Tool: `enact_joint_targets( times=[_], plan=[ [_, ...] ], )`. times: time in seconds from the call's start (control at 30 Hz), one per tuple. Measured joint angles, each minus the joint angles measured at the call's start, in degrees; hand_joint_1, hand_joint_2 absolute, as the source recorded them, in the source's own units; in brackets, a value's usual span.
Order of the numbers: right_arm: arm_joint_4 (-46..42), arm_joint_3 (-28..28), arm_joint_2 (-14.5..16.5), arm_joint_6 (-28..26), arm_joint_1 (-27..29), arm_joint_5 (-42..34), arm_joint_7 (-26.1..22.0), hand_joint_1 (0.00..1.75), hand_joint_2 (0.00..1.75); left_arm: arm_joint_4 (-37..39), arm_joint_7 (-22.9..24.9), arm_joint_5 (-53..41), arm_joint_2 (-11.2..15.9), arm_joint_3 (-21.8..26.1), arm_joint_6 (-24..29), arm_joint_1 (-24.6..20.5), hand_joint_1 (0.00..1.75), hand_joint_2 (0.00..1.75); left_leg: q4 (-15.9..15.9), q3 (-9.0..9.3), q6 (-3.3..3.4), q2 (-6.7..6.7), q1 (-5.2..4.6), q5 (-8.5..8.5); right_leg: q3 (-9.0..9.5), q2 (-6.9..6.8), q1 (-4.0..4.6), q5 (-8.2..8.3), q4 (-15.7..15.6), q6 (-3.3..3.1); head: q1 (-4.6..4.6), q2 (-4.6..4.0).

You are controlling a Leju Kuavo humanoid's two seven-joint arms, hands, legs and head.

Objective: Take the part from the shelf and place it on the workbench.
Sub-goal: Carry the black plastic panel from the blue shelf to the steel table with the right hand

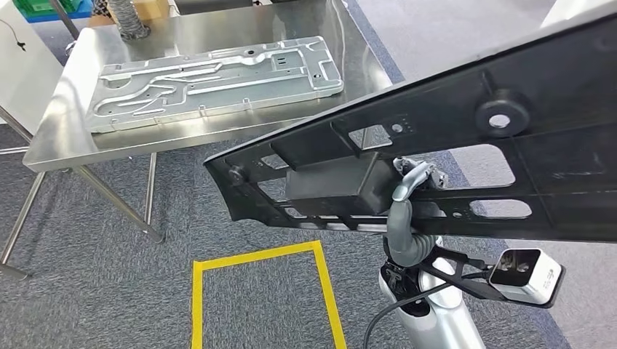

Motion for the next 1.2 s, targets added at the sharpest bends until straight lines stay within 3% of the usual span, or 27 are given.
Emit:
enact_joint_targets(
  times=[0.03,0.07,0.13,0.2,0.33,0.37,0.4,0.47,0.53,0.57,0.63,0.7,0.73,0.83,0.9,1.0,1.07,1.1,1.2],
  plan=[
    [0.0,0.1,0.0,-0.4,0.0,0.0,0.0,1.75,1.75,0.0,0.0,0.0,0.0,0.0,0.0,0.1,0.0,1.75,0.2,-1.13,0.21,0.0,-0.08,-0.11,0.5,0.11,0.2,-0.42,0.0,-0.08,0.0,-0.01],
    [0.0,0.2,0.0,-0.9,0.0,0.1,0.0,1.75,1.75,0.0,0.0,0.0,0.0,0.0,0.0,0.2,0.0,1.75,-1.5,-1.29,0.57,0.0,-0.24,1.2,1.08,0.2,0.4,-0.84,0.0,-0.11,0.0,-0.01],
    [-0.1,0.5,0.0,-1.7,0.0,0.3,0.0,1.75,1.75,0.0,-0.1,0.0,0.1,0.0,0.0,0.3,0.0,1.75,-8.5,0.38,1.71,-0.05,-0.8,6.78,2.3,0.24,0.73,-1.7,0.0,-0.06,0.01,-0.01],
    [-0.2,0.7,0.0,-2.5,0.2,0.8,0.0,1.75,1.75,0.0,-0.2,0.0,0.3,0.0,0.0,0.3,0.0,1.75,-13.5,1.79,2.56,-0.18,-1.46,9.56,3.03,0.37,0.84,-2.43,-0.2,0.38,0.01,0.0],
    [-1.1,0.9,-0.2,-3.2,0.8,1.9,0.0,1.75,1.75,0.0,-0.4,0.1,0.3,0.0,0.1,0.5,0.0,1.75,-16.0,3.61,3.63,-0.3,-1.43,10.36,3.51,0.43,0.79,-2.54,1.3,1.82,0.0,0.01],
    [-1.3,0.9,-0.2,-3.4,0.8,2.1,0.0,1.75,1.75,0.0,-0.4,0.2,0.2,0.0,0.1,0.4,0.0,1.75,-16.3,4.31,3.82,-0.27,-1.28,10.46,2.98,0.4,0.75,-3.29,2.7,2.15,0.01,0.01],
    [-1.4,0.9,-0.2,-3.6,0.7,2.1,0.0,1.75,1.75,0.0,-0.4,0.2,0.2,0.0,0.2,0.3,0.0,1.75,-16.5,4.91,3.92,-0.24,-1.15,10.45,1.69,0.36,0.64,-4.49,5.1,2.45,0.01,0.01],
    [-1.0,0.7,-0.3,-3.8,0.3,1.4,0.0,1.75,1.75,0.0,-0.3,0.2,0.2,0.1,0.2,0.1,0.0,1.75,-16.5,5.41,3.97,-0.24,-1.15,9.96,-2.71,0.33,0.29,-7.36,11.8,3.01,0.02,0.01],
    [0.1,-0.3,-0.4,-3.7,-0.3,0.4,0.1,1.75,1.75,0.0,-0.2,0.2,0.1,0.1,0.2,0.1,0.0,1.75,-16.5,6.04,3.85,-0.28,-1.09,9.21,-6.34,0.3,-0.14,-8.4,15.2,3.42,0.02,0.01],
    [0.8,-0.9,-0.5,-3.7,-0.7,0.2,0.2,1.75,1.75,0.0,-0.2,0.2,0.1,0.1,0.2,0.2,0.0,1.75,-16.5,6.6,3.72,-0.43,-1.01,8.74,-6.81,0.3,-0.34,-7.33,14.0,3.62,0.02,0.01],
    [1.8,-1.9,-0.6,-3.7,-1.3,0.3,0.6,1.75,1.75,0.0,-0.2,0.2,0.0,0.1,0.2,0.2,0.0,1.75,-16.4,7.86,3.18,-0.99,-0.84,7.64,-5.45,0.97,-0.75,-1.78,6.9,4.01,0.02,0.0],
    [2.5,-2.5,-0.6,-3.7,-1.6,0.5,0.8,1.75,1.75,0.0,-0.1,0.2,-0.1,0.1,0.2,0.0,0.0,1.75,-16.3,8.6,2.42,-1.7,-0.72,6.63,-3.96,1.97,-0.68,1.96,1.4,3.57,0.02,0.0],
    [2.9,-2.7,-0.7,-3.6,-1.7,0.7,1.0,1.75,1.75,0.0,-0.1,0.2,-0.2,0.1,0.2,-0.1,0.0,1.75,-16.2,8.83,2.05,-1.94,-0.67,6.34,-3.68,2.24,-0.52,2.52,0.4,3.04,0.02,0.01],
    [3.4,-3.0,-0.7,-3.6,-2.3,1.0,1.4,1.75,1.75,0.0,-0.2,0.3,-0.2,0.3,0.2,-0.3,0.0,1.75,-14.8,8.95,1.06,-2.04,-0.6,6.24,-2.42,1.32,-0.35,1.63,0.2,1.3,0.02,0.01],
    [3.5,-3.0,-0.7,-3.5,-2.9,1.1,1.5,1.75,1.75,0.0,-0.2,0.3,-0.2,0.4,0.2,-0.4,0.0,1.75,-10.3,6.41,0.7,-1.22,-0.56,5.89,-1.14,0.63,-0.43,0.95,-0.1,0.59,0.01,0.01],
    [3.8,-3.0,-0.7,-2.8,-3.2,1.2,1.9,1.75,1.75,0.0,-0.3,0.4,-0.3,0.5,0.1,-0.3,0.0,1.75,-1.0,-0.57,0.4,-0.62,-0.52,2.42,0.51,0.04,-0.15,-0.61,-0.2,0.13,0.01,0.01],
    [4.0,-3.0,-0.7,-2.5,-3.3,1.3,2.0,1.75,1.75,0.0,-0.2,0.4,-0.4,0.6,0.1,-0.1,0.0,1.75,-0.8,-2.83,0.51,-0.58,-0.55,1.65,1.99,-0.02,0.03,-1.82,-0.2,0.08,0.02,0.0],
    [4.1,-3.0,-0.7,-2.4,-3.3,1.3,2.0,1.75,1.75,0.0,-0.2,0.4,-0.4,0.7,0.1,0.0,0.0,1.75,-3.3,-2.74,0.75,-0.54,-0.6,3.18,2.89,-0.04,0.11,-2.48,-0.2,0.11,0.02,0.0],
    [4.3,-3.0,-0.7,-2.1,-3.4,1.6,2.0,1.75,1.75,0.0,-0.1,0.4,-0.3,0.9,0.1,0.2,0.0,1.75,-12.7,-1.41,1.94,-0.15,-1.28,11.88,4.84,-0.09,0.22,-4.22,-0.4,0.45,0.02,-0.01]
  ],
)
